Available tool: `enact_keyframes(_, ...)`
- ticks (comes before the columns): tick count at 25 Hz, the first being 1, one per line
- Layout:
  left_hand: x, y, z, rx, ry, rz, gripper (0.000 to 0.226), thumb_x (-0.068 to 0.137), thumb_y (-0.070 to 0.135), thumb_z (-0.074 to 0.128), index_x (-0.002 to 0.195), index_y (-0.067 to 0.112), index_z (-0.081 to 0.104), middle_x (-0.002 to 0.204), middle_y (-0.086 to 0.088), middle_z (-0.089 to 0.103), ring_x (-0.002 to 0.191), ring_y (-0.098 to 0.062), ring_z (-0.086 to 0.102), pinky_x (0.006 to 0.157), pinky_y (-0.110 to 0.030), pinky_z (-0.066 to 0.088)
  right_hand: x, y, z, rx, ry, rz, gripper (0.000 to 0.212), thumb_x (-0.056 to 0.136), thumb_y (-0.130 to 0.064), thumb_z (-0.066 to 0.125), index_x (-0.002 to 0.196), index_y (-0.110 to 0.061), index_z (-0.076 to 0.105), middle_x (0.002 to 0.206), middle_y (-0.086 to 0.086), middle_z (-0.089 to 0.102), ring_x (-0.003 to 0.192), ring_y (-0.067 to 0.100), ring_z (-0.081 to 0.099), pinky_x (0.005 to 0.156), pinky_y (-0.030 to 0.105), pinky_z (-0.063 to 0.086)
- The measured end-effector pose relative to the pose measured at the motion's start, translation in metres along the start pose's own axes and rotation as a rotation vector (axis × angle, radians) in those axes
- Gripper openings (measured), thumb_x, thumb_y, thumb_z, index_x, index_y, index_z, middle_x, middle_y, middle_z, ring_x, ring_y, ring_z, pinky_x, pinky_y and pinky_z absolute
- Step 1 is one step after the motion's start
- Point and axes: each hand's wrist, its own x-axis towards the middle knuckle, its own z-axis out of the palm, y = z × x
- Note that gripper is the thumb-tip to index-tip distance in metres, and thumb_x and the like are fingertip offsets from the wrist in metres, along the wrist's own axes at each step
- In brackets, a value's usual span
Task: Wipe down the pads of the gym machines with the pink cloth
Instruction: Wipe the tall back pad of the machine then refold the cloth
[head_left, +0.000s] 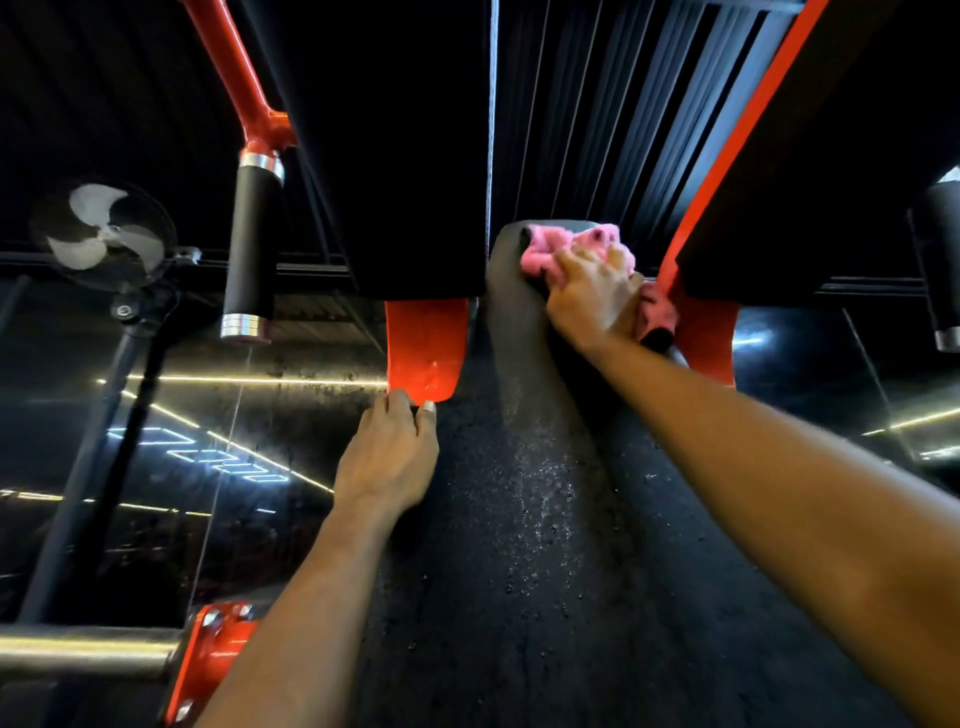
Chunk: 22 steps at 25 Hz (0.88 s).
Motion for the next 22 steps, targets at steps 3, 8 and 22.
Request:
enact_keyframes(3,-0.001,0.001,0.0,-0.01,-0.006,0.003,0.036,0.105,0.038,0.033,0.12,0.011,0.049,0.126,-0.011,0.053,0.116,-0.029,0.049,0.094,-0.044,0.039,-0.013,0.036,-0.013,0.001,-0.074,-0.335,0.037,0.092,-0.037,0.055,0.128,-0.041,0.062,0.138,-0.009,0.06,0.126,0.033,0.048,0.096,0.046,0.047)
enact_keyframes(8,0.003,-0.002,0.0,-0.011,-0.022,0.004,0.036,0.105,0.038,0.033,0.121,0.01,0.049,0.126,-0.012,0.054,0.116,-0.028,0.049,0.095,-0.044,0.039,-0.004,0.02,-0.008,0.013,0.035,0.086,0.044,0.091,-0.044,0.039,0.126,-0.034,0.063,0.134,-0.006,0.062,0.116,0.038,0.053,0.097,0.051,0.047)
enact_keyframes(22,0.001,0.001,-0.004,-0.008,-0.053,-0.003,0.037,0.105,0.039,0.033,0.125,0.012,0.049,0.129,-0.009,0.053,0.117,-0.025,0.048,0.096,-0.041,0.039,-0.037,0.044,-0.024,-0.014,-0.041,0.006,0.041,0.095,-0.036,0.048,0.136,-0.042,0.051,0.143,-0.008,0.053,0.128,0.039,0.043,0.092,0.049,0.05)
